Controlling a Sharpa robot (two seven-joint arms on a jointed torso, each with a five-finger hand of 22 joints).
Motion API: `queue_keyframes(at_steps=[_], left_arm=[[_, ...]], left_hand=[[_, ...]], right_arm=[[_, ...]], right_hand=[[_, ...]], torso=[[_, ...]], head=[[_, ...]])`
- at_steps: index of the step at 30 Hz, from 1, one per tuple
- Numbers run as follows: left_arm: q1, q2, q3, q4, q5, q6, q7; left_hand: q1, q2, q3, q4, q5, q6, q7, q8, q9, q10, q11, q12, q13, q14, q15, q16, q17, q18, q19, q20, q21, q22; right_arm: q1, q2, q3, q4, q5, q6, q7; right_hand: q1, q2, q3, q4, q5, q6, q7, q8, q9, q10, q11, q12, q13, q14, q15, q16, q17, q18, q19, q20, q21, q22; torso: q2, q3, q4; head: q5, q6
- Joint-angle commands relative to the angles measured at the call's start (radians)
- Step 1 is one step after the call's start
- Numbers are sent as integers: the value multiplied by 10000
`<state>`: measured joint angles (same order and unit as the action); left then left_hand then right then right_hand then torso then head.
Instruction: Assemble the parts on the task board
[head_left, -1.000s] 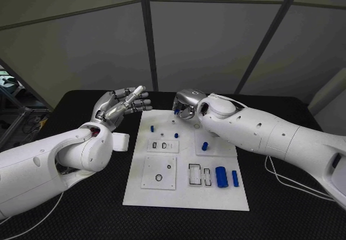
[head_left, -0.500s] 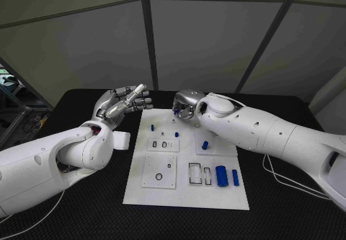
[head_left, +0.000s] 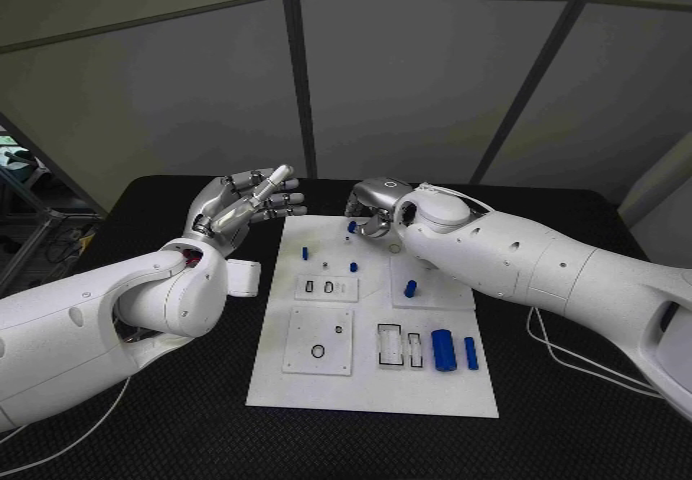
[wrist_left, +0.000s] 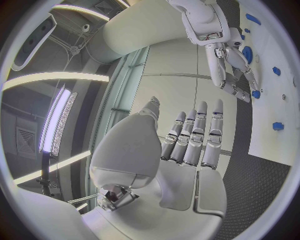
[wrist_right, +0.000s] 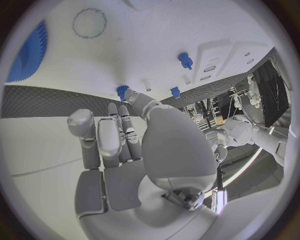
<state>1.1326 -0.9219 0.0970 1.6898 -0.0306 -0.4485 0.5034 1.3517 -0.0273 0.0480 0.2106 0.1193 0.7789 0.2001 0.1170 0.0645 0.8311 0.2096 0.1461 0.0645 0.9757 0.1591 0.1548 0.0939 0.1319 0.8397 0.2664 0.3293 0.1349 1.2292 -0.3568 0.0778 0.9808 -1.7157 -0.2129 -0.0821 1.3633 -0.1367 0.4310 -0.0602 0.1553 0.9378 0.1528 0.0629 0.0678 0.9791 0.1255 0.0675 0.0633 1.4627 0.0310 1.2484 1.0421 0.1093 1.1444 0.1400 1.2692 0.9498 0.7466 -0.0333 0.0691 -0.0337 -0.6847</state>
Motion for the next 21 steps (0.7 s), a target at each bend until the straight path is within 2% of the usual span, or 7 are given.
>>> queue_keyframes(at_steps=[1, 7, 12, 16, 17, 19, 21], left_arm=[[21, -5, 11, 15, -67, 100, 62], [21, -78, 11, 11, -67, 97, 54], [22, -156, 11, 33, -67, 114, 35], [22, -203, 11, 36, -67, 121, 25], [22, -204, 11, 31, -67, 123, 24], [22, -197, 11, 19, -67, 130, 23], [22, -183, 10, 1, -67, 136, 22]], left_hand=[[28, 58, 9, -53, -54, -61, 602, -30, -16, -38, 49, -43, -16, -7, 39, -49, 15, 500, 71, -15, 9, -9], [28, 60, 6, -57, -54, -80, 603, -37, -18, -42, 51, -47, -17, -9, 40, -53, 14, 499, 71, -14, 7, -11], [28, 61, 3, -59, -54, -100, 604, -44, -20, -48, 52, -51, -17, -12, 42, -58, 14, 498, 69, -13, 6, -13], [27, 64, -1, -62, -54, -80, 603, -48, -19, -56, 54, -56, -18, -18, 44, -64, 13, 497, 67, -12, 2, -16], [27, 64, -1, -62, -54, -80, 603, -48, -19, -56, 54, -56, -18, -18, 44, -64, 13, 497, 67, -12, 2, -16], [27, 64, -1, -62, -54, -80, 603, -48, -19, -56, 54, -56, -18, -18, 44, -64, 13, 497, 67, -12, 2, -16], [26, 65, -2, -63, -54, -64, 603, -46, -17, -56, 54, -57, -18, -18, 44, -65, 13, 497, 67, -12, 2, -16]], right_arm=[[20, -114, 3, 166, -53, -300, 34], [14, -838, 5, 1048, 6, -769, -23], [15, -2172, 14, 2353, 739, -1173, -214], [19, -3055, 17, 3030, 1663, -1051, -444], [20, -3245, 18, 3156, 1895, -957, -464], [20, -3567, 20, 3354, 2253, -765, -484], [21, -3822, 23, 3480, 2476, -526, -535]], right_hand=[[35, -83, -135, -10, -68, -128, -23, 1, 7, -212, 37, 69, 18, -15, 81, -69, -121, 212, -128, 40, -119, -193], [52, -33, -304, 14, -16, 2, 16, 69, 61, -163, 2, 294, 52, 26, 59, -14, -89, 211, -61, 40, -128, -178], [-108, 20, -421, 196, 227, 272, 123, 126, 123, 599, -157, 892, 147, 148, -33, 105, 24, 119, 359, -88, 112, 288], [-534, -107, -606, 528, 294, 309, 203, 89, 128, 1483, -256, 1374, 290, 274, -122, 364, 387, 13, 738, -128, 374, 781], [-700, -173, -719, 652, 429, 288, 197, 76, 125, 1840, -311, 1572, 383, 313, -165, 464, 530, -18, 859, -145, 460, 942], [-959, -332, -1145, 926, 857, 94, 143, 56, 102, 2575, -475, 2184, 761, 384, -296, 670, 807, -74, 1106, -258, 632, 1252], [-982, -451, -1733, 1148, 896, -130, 49, 73, 90, 3103, -575, 3021, 1359, 458, -402, 930, 1185, -165, 1401, -368, 843, 1658]], torso=[[-7, 0, 0], [-8, 16, -40], [-21, 39, -115], [-26, 73, -220], [-25, 83, -241], [-24, 104, -276], [-18, 121, -282]], head=[[1, -4], [28, 5], [16, 33], [29, 80], [22, 90], [-24, 103], [-63, 109]])
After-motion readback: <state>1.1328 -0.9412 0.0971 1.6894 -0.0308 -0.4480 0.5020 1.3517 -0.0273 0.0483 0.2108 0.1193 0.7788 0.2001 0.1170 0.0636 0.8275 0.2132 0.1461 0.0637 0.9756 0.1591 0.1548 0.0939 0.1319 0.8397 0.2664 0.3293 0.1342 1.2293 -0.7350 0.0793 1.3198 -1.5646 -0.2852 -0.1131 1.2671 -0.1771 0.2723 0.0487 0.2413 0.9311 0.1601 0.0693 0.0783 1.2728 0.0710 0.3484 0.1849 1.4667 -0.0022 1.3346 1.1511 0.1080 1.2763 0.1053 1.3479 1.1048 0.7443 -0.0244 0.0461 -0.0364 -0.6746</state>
